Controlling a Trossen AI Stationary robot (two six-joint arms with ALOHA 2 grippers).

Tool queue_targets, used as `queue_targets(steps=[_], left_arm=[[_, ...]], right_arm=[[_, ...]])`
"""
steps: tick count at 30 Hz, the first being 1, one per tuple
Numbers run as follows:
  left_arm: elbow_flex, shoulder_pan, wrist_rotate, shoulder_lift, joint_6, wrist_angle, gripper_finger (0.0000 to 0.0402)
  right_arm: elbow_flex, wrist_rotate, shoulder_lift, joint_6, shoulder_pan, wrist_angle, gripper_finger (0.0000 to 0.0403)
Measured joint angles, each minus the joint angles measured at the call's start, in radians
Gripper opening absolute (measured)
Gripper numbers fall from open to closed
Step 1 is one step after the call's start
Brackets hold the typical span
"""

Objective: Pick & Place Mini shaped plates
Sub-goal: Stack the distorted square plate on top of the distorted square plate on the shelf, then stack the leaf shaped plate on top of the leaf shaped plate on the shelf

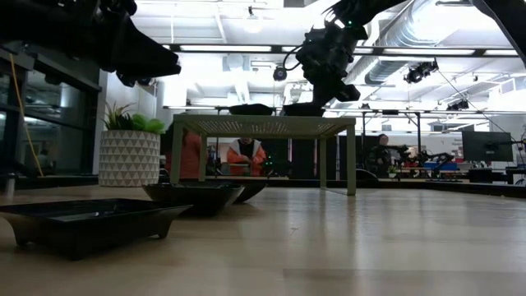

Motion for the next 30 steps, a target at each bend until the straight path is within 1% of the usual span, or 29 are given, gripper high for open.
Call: queue_targets(steps=[3,13,16,18,22,26,28,30], left_arm=[[0.000,0.000,0.000,0.000,0.000,-0.008,0.0175],[0.000,0.000,0.000,0.000,-0.015,-0.016,0.0175],[0.000,0.000,0.000,0.000,-0.019,-0.017,0.0175],[0.000,0.000,0.000,0.000,-0.019,-0.018,0.0175],[0.000,0.000,0.001,0.000,-0.041,-0.026,0.0175],[0.000,0.000,0.001,0.000,-0.080,-0.067,0.0175],[0.000,0.000,0.002,0.000,-0.109,-0.091,0.0175],[0.000,0.000,0.001,0.000,-0.142,-0.108,0.0175]], right_arm=[[0.000,0.000,0.000,0.001,0.000,0.000,0.0071],[0.001,0.008,-0.015,0.000,-0.014,0.000,0.0071],[0.001,0.031,-0.026,-0.001,-0.014,0.001,0.0071],[0.001,0.049,-0.038,-0.010,-0.014,0.000,0.0071],[0.002,0.050,-0.070,-0.020,-0.014,-0.001,0.0071],[0.002,0.058,-0.110,-0.040,0.002,-0.006,0.0071],[0.002,0.085,-0.126,-0.053,0.020,-0.009,0.0071],[0.002,0.137,-0.140,-0.074,0.046,-0.020,0.0071]])
